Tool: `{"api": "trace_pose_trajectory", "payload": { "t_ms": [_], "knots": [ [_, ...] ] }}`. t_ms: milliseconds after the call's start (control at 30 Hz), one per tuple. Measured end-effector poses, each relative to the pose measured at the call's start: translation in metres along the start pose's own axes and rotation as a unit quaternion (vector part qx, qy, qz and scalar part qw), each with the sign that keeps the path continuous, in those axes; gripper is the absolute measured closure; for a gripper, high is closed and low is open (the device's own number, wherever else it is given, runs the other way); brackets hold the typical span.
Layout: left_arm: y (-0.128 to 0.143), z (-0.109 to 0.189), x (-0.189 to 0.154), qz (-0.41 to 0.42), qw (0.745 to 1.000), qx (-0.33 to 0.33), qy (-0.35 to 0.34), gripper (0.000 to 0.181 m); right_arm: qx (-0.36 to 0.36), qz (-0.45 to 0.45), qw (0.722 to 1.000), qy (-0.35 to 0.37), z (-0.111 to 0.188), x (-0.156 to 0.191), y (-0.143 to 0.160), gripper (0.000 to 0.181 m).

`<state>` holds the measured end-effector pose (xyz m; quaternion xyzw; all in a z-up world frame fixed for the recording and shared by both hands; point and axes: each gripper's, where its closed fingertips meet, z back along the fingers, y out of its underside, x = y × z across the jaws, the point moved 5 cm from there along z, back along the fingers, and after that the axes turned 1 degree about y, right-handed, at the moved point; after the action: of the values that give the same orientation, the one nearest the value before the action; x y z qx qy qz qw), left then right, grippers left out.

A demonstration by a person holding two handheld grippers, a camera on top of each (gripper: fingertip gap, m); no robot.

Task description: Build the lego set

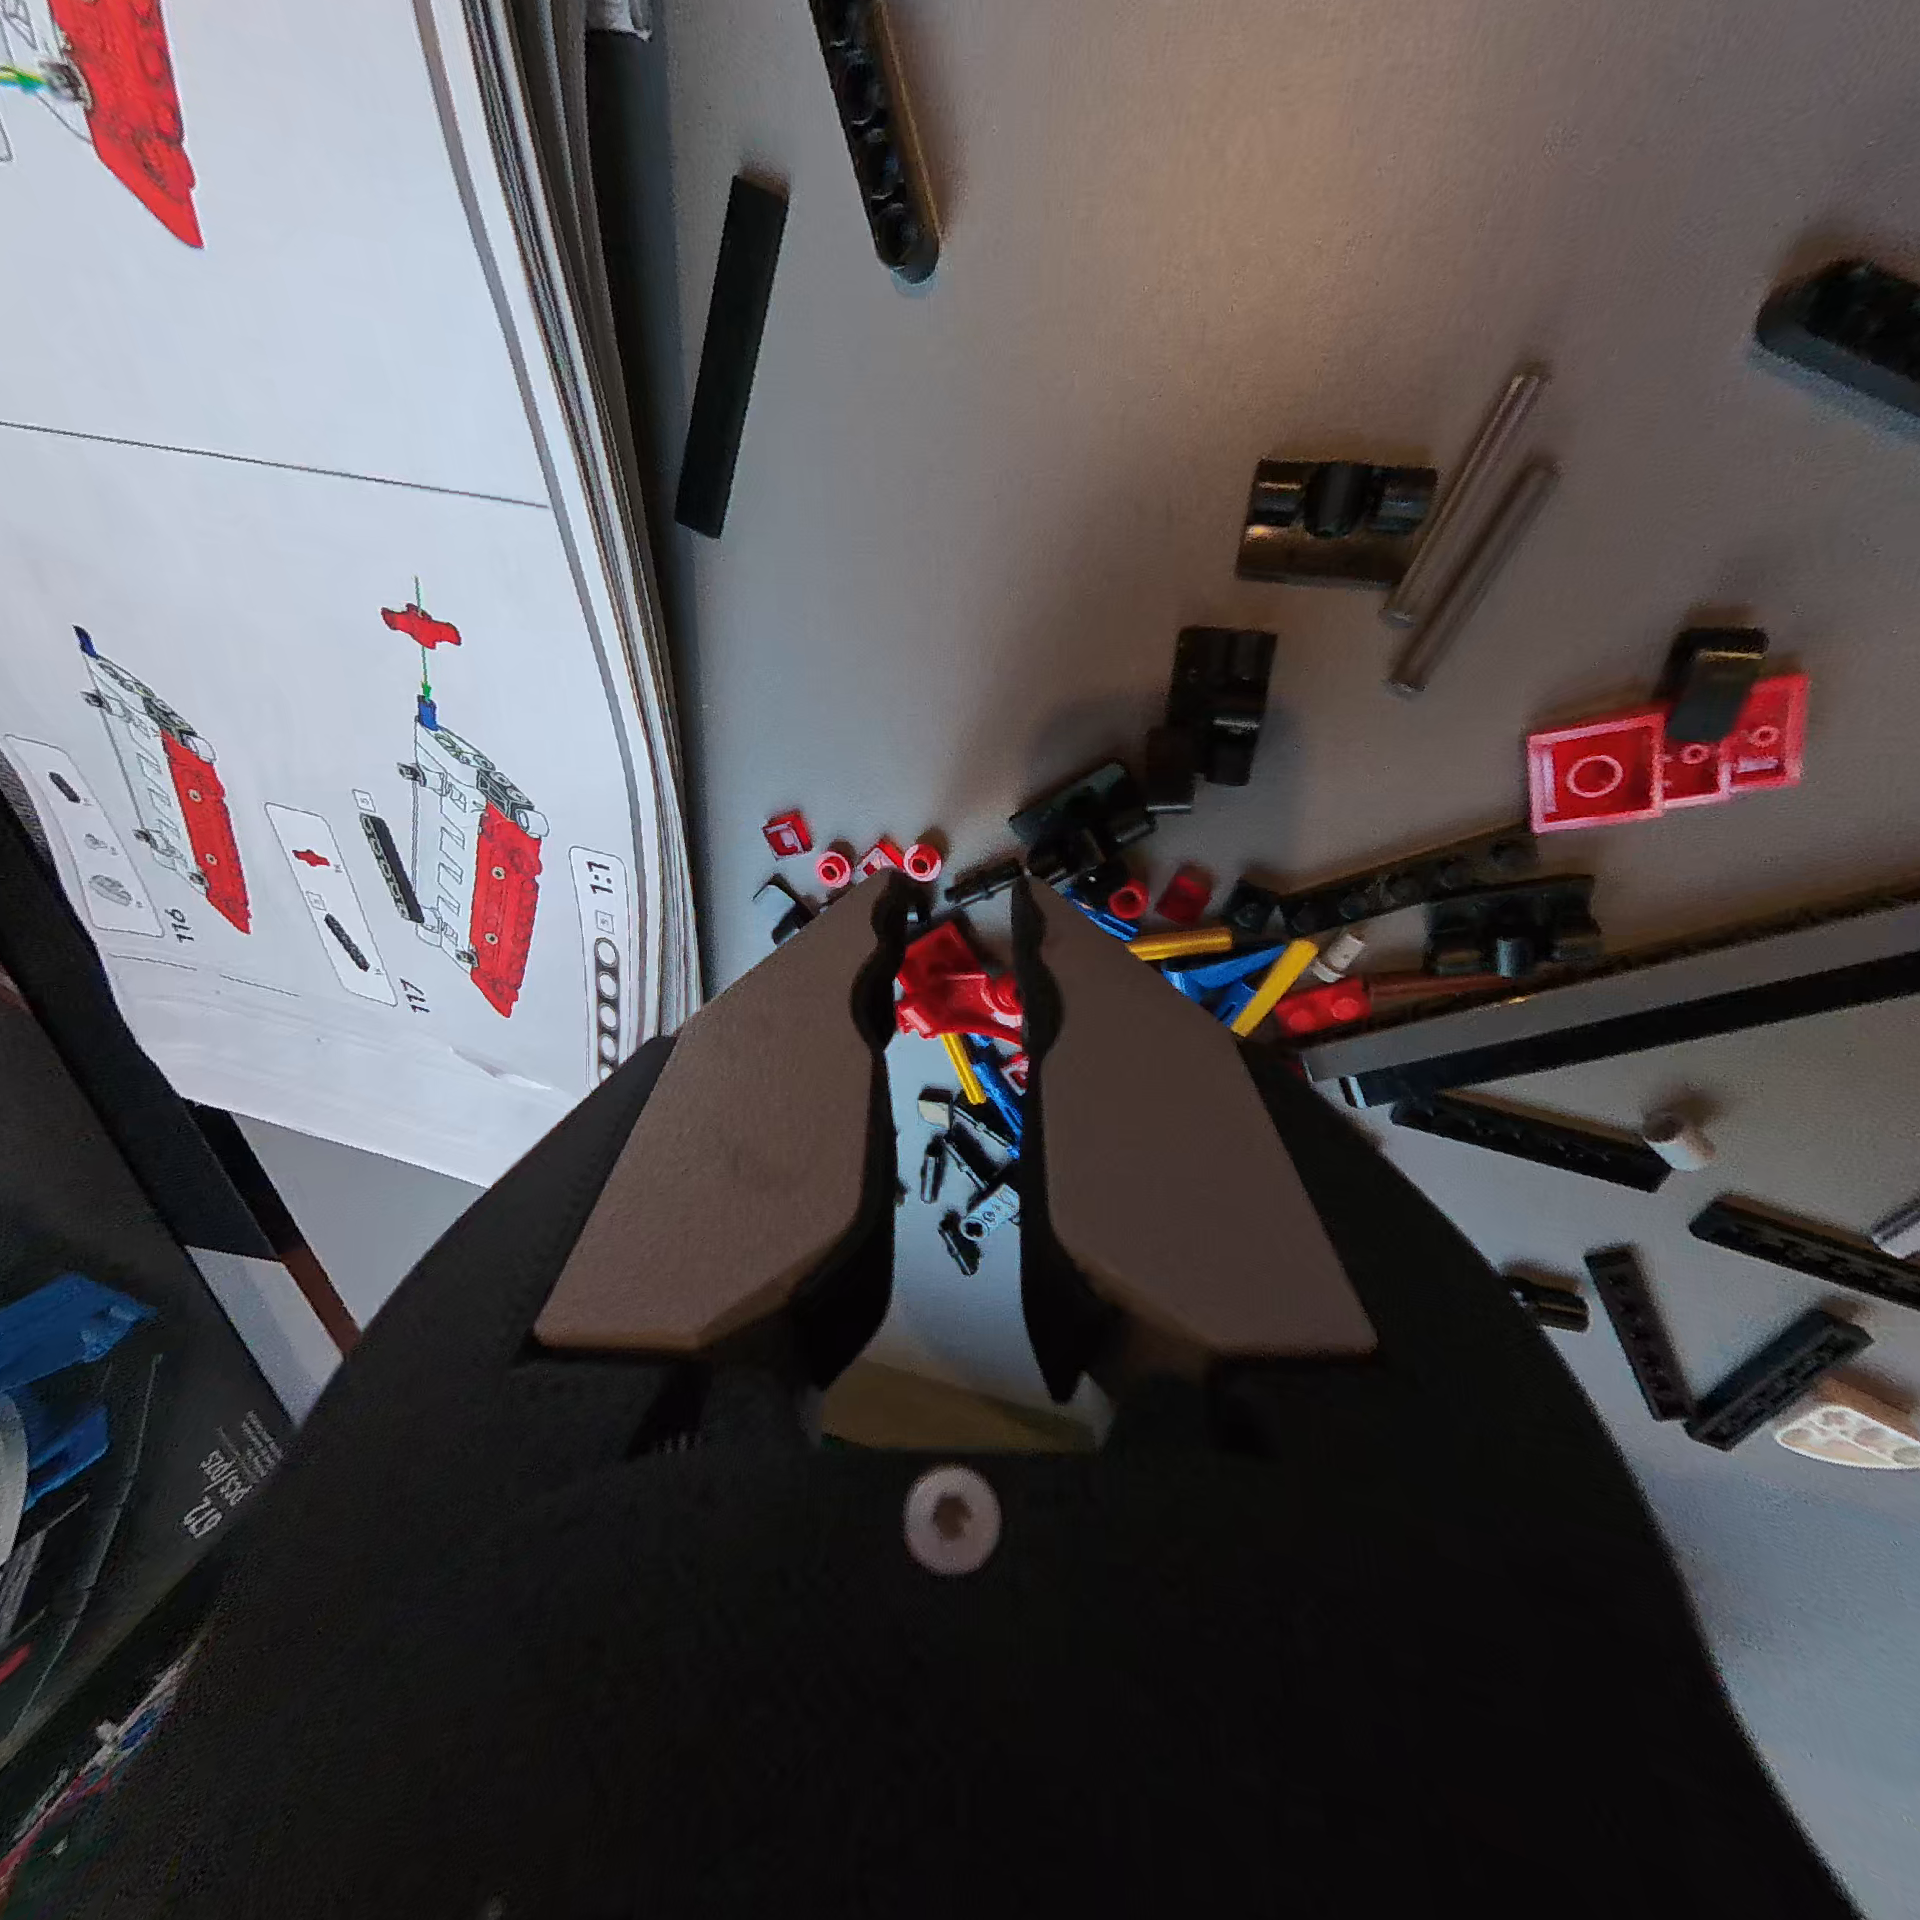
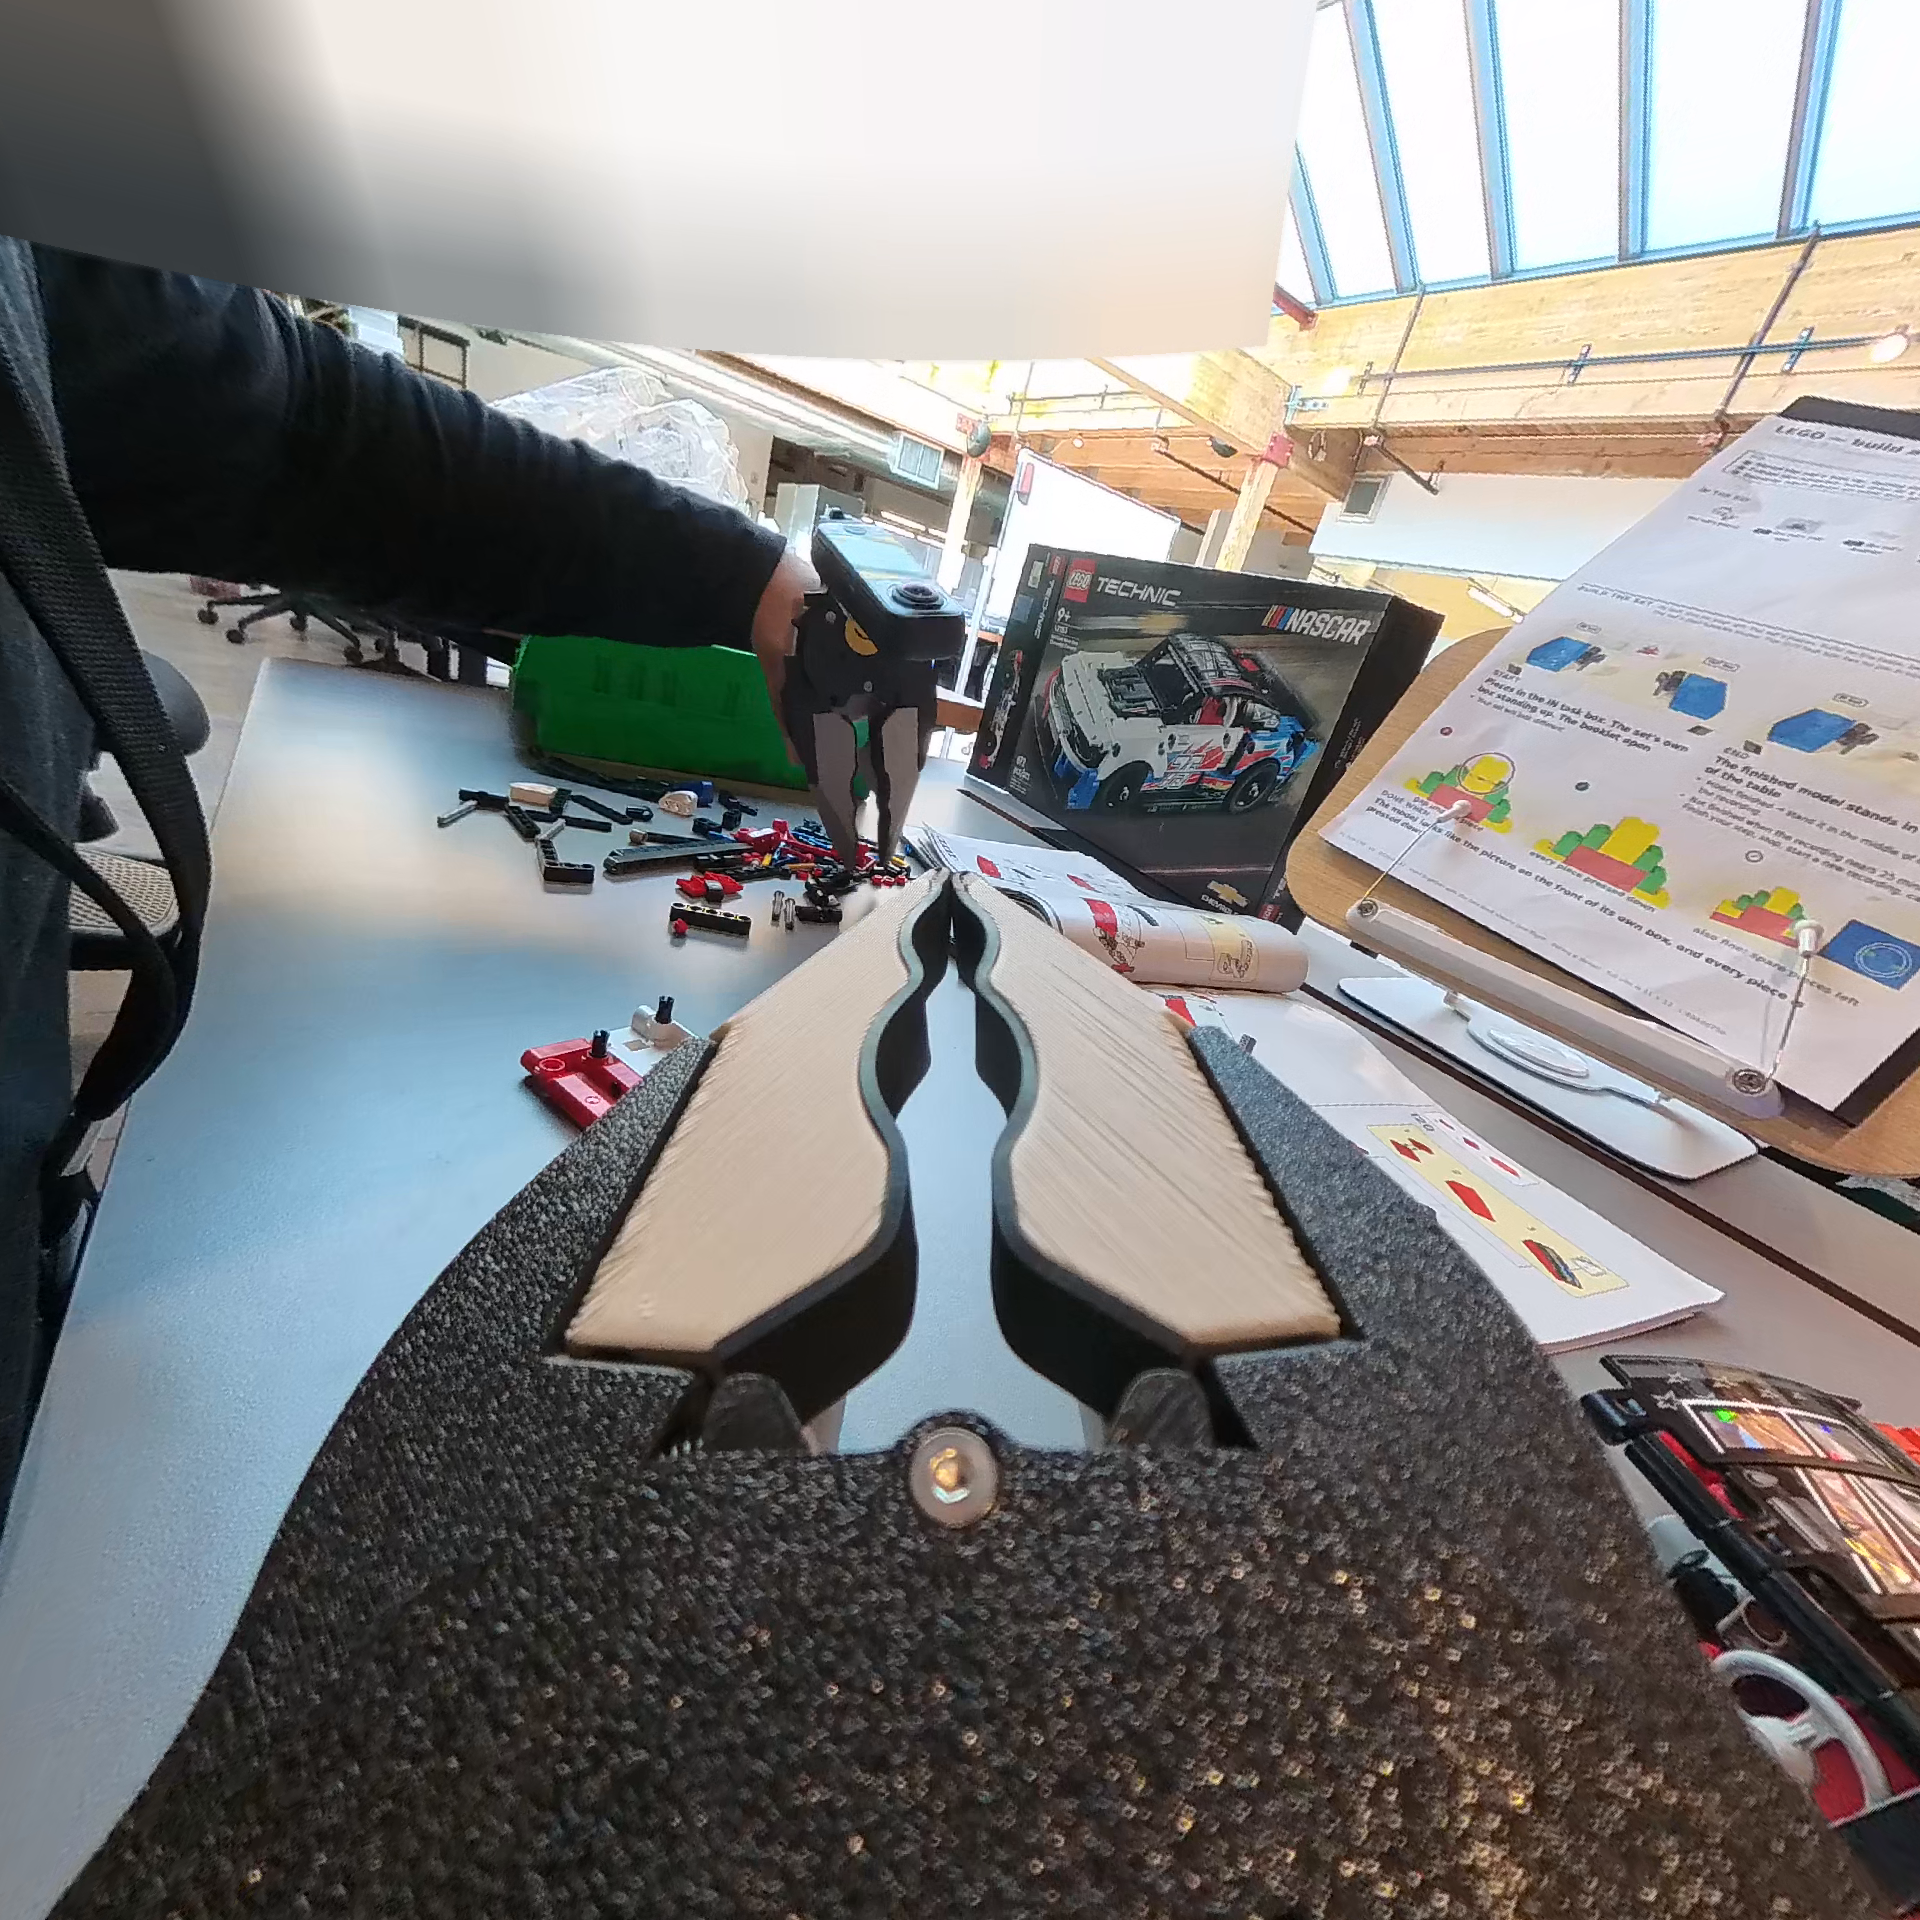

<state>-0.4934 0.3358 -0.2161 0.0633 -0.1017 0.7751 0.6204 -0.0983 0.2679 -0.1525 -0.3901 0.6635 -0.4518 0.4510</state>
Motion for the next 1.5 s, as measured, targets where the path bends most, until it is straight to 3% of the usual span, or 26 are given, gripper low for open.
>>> {"api": "trace_pose_trajectory", "payload": {
  "t_ms": [467, 867, 967, 1067, 1200, 1333, 1500],
  "knots": [
    [0.003, -0.008, -0.002, 0.002, 1.000, 0.014, 0.012, 0.179, -0.003, -0.005, 1.000, 0.001, 0.001, -0.001, -0.001, 0.181],
    [0.003, -0.007, -0.006, 0.047, 0.997, 0.027, -0.056, 0.179, 0.001, -0.005, 1.000, -0.012, 0.001, 0.004, -0.001, 0.181],
    [0.003, 0.003, -0.004, 0.084, 0.991, 0.025, -0.097, 0.180, 0.031, -0.003, 0.999, 0.017, -0.004, 0.000, 0.003, 0.181],
    [0.003, 0.024, -0.004, 0.128, 0.981, 0.012, -0.143, 0.179, 0.137, 0.013, 0.989, 0.052, -0.019, 0.002, 0.021, 0.181],
    [-0.031, 0.056, -0.012, 0.200, 0.962, -0.060, -0.177, 0.180, 0.283, 0.040, 0.958, 0.029, -0.030, 0.013, 0.050, 0.181],
    [-0.095, 0.068, -0.041, 0.214, 0.956, -0.123, -0.157, 0.180, 0.324, 0.001, 0.946, 0.016, -0.028, 0.016, 0.056, 0.181],
    [-0.157, 0.052, -0.084, 0.191, 0.962, -0.161, -0.113, 0.180, 0.334, 0.003, 0.942, 0.000, -0.023, 0.026, 0.054, 0.181]
  ]
}}
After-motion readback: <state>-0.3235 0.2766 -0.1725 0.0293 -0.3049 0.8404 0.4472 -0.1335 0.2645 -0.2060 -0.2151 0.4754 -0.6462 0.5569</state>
